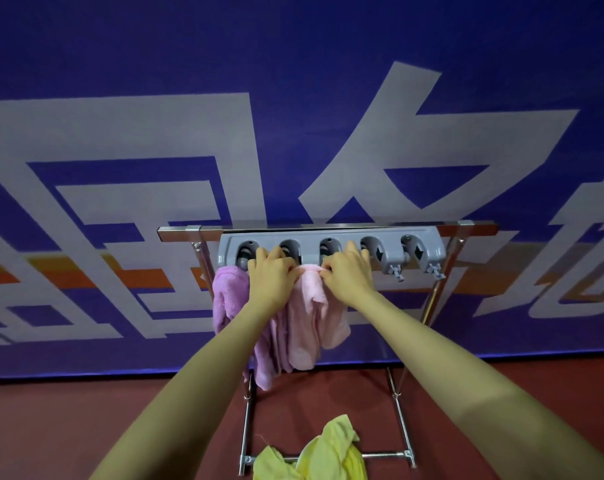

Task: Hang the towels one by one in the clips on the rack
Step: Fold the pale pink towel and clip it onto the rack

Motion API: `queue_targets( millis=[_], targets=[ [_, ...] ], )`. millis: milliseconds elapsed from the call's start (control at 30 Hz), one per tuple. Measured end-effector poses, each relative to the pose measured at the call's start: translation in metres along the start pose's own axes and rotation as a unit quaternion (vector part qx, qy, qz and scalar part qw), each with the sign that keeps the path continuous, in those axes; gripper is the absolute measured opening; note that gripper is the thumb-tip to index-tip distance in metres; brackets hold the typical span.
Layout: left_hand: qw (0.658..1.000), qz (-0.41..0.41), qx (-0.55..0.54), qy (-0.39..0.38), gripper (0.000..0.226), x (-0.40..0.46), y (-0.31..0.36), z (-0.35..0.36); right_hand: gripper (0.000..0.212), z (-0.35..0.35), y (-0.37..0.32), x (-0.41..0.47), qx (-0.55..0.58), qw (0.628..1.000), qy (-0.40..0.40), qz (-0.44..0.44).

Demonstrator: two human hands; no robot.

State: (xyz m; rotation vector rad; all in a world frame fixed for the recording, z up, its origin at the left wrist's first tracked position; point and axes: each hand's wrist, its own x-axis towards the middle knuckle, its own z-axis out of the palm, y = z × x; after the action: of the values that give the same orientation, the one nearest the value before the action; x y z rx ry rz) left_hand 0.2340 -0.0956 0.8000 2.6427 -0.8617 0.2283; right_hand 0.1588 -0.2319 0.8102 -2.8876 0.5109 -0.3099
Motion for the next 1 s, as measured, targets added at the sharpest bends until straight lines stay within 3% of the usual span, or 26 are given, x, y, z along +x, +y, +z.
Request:
queue_targets(
  millis=[433, 533, 633, 700, 767, 1000],
  targets=[
    [0.992, 0.009, 0.106, -0.070, 0.034, -0.010, 0.014, -0.008, 0.030, 0.005, 0.003, -0.014, -0.022, 0.999, -0.007, -0.037],
    [0.994, 0.015, 0.105, -0.033, 0.031, -0.024, 0.013, -0.013, 0.022, 0.001, 0.005, -0.019, 0.030, 0.998, -0.019, -0.050],
    [0.999, 0.006, 0.030, 0.013, 0.029, -0.041, 0.007, -0.018, 0.032, -0.008, 0.008, -0.033, 0.136, 0.989, -0.004, -0.049],
    [0.996, -0.007, -0.087, 0.026, 0.025, -0.052, 0.005, -0.022, 0.036, -0.016, 0.009, -0.050, 0.185, 0.981, 0.024, -0.044],
    [0.980, -0.043, -0.191, 0.030, 0.022, -0.068, 0.007, -0.027, 0.031, -0.021, 0.009, -0.069, 0.228, 0.971, 0.063, -0.041],
    [0.924, -0.133, -0.357, 0.025, 0.022, -0.136, 0.026, -0.022, 0.015, -0.021, 0.003, -0.129, 0.350, 0.930, 0.115, 0.015]
  ],
)
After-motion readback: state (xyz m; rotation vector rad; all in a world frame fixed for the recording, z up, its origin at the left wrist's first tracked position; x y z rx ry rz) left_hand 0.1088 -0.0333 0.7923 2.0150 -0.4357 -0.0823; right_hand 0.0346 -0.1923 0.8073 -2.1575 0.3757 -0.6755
